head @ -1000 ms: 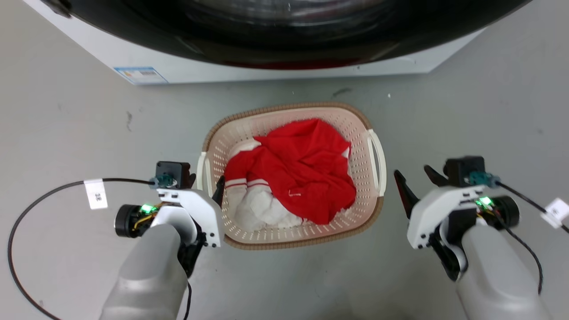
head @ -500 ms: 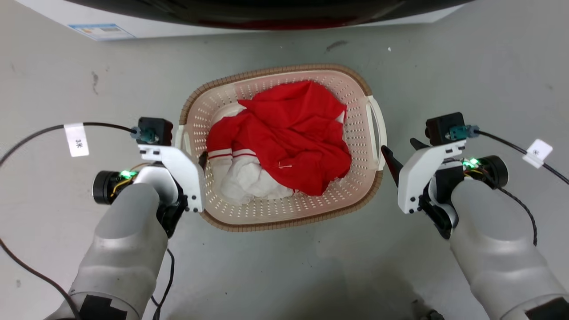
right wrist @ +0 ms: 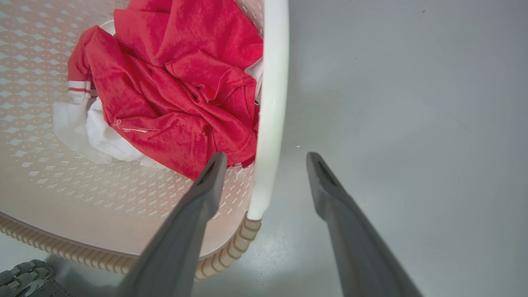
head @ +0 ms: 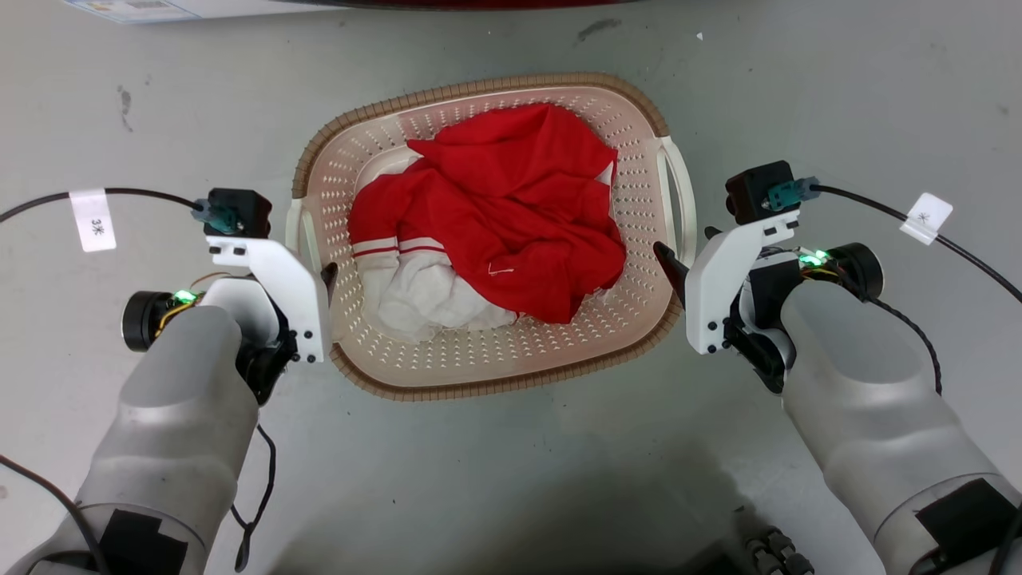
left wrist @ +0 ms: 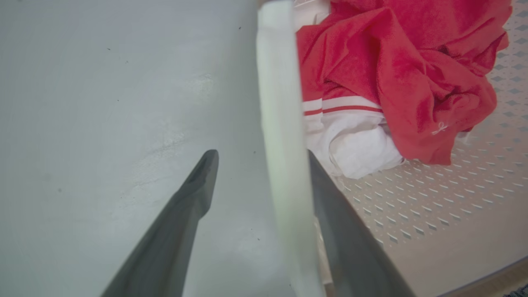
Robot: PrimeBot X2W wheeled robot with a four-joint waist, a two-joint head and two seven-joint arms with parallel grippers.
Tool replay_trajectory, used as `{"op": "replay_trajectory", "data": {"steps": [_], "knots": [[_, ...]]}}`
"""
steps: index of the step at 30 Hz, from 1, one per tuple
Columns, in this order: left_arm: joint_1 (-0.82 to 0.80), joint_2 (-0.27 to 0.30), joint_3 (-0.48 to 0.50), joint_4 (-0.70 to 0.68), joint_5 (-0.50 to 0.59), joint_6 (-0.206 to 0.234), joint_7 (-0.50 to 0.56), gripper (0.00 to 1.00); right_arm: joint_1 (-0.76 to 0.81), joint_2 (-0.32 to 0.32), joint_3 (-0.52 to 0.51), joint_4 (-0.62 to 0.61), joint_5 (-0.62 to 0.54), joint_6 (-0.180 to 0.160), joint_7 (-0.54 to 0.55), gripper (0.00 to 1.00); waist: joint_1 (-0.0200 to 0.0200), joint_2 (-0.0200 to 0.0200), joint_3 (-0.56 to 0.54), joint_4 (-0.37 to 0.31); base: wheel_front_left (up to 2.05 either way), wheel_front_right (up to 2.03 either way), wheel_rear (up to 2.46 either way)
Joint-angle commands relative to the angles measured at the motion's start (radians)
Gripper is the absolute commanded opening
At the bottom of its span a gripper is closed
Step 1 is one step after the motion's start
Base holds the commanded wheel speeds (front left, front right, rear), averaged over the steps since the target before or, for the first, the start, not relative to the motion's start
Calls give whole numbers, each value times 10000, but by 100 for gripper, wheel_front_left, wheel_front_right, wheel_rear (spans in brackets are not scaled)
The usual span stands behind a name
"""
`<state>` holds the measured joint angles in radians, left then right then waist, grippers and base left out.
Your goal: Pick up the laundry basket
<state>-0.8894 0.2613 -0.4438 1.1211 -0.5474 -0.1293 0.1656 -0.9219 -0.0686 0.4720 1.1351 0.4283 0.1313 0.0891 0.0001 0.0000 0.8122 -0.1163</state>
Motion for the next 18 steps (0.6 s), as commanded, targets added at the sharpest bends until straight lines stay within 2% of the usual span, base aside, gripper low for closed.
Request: {"op": "replay_trajectory", "data": {"steps": [1,7,8,9,10,11,18], "knots": [[-164,64,-70,18,-81,-16,28,100,-216,30,100,69,128,-9,10,100,-1,0,92,-17,0,0,0],[-435,91,-411,130,-414,-17,123,100,-496,78,543,374,637,-10,218,100,-1,0,243,-59,0,0,0],[-467,69,-463,149,-506,-17,221,86,-516,84,596,421,731,-9,290,72,-1,0,264,-61,0,0,0],[-489,37,-512,126,-608,-17,292,15,-544,91,646,443,826,-10,328,35,-1,0,285,-58,0,0,0],[-514,20,-550,117,-720,-17,384,0,-577,93,710,475,897,-9,351,2,-1,0,305,-54,0,0,0],[-534,5,-610,111,-804,-17,476,0,-587,92,762,526,989,-10,432,0,-1,0,322,-49,0,0,0],[-670,95,-992,64,-1246,-3,557,0,-667,-23,1190,618,1420,-13,638,0,-1,0,307,-6,0,0,0]]}}
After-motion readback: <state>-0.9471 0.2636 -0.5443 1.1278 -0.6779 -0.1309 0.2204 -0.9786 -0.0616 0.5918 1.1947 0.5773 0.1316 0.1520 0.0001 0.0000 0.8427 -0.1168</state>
